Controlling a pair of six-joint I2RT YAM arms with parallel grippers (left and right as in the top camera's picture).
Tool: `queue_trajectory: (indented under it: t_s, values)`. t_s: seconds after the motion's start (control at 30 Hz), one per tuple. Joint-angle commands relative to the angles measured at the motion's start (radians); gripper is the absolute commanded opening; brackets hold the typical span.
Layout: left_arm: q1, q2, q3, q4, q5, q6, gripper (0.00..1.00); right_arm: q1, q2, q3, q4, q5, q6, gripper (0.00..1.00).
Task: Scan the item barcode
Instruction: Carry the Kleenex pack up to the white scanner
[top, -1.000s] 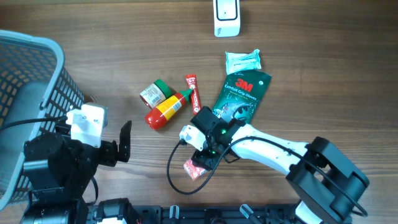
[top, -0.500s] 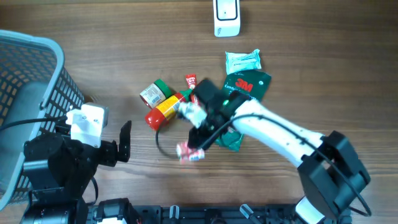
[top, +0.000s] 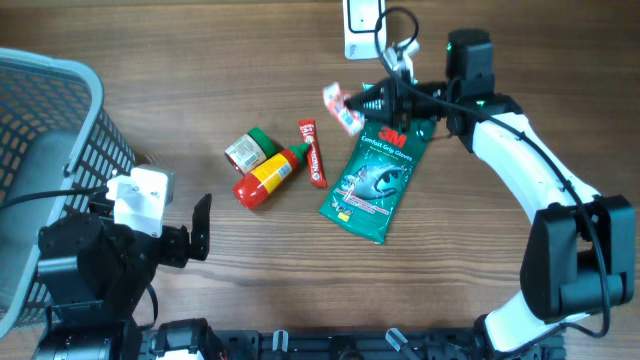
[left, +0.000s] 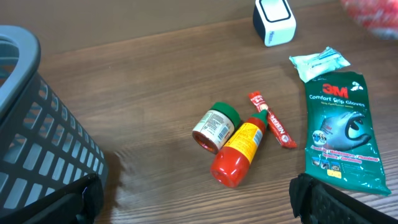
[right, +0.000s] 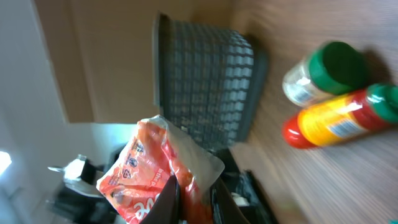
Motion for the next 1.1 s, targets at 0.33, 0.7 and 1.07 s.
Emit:
queue_trajectory:
  t_s: [0.33, 0.7, 1.07]
  values:
    - [0.006, -0.002, -0.003, 0.002, 0.002, 0.016, 1.0, -0.005, 0.003, 0.012, 0.194, 0.139, 0.554, 0.04]
    - [0.006, -0.002, -0.003, 0.002, 0.002, 0.016, 1.0, 0.076, 0.003, 0.012, -0.119, 0.691, -0.123, 0.04]
    - [0.006, -0.002, -0.003, 0.002, 0.002, 0.016, 1.0, 0.162, 0.002, 0.013, 0.469, 1.603, -1.077, 0.04]
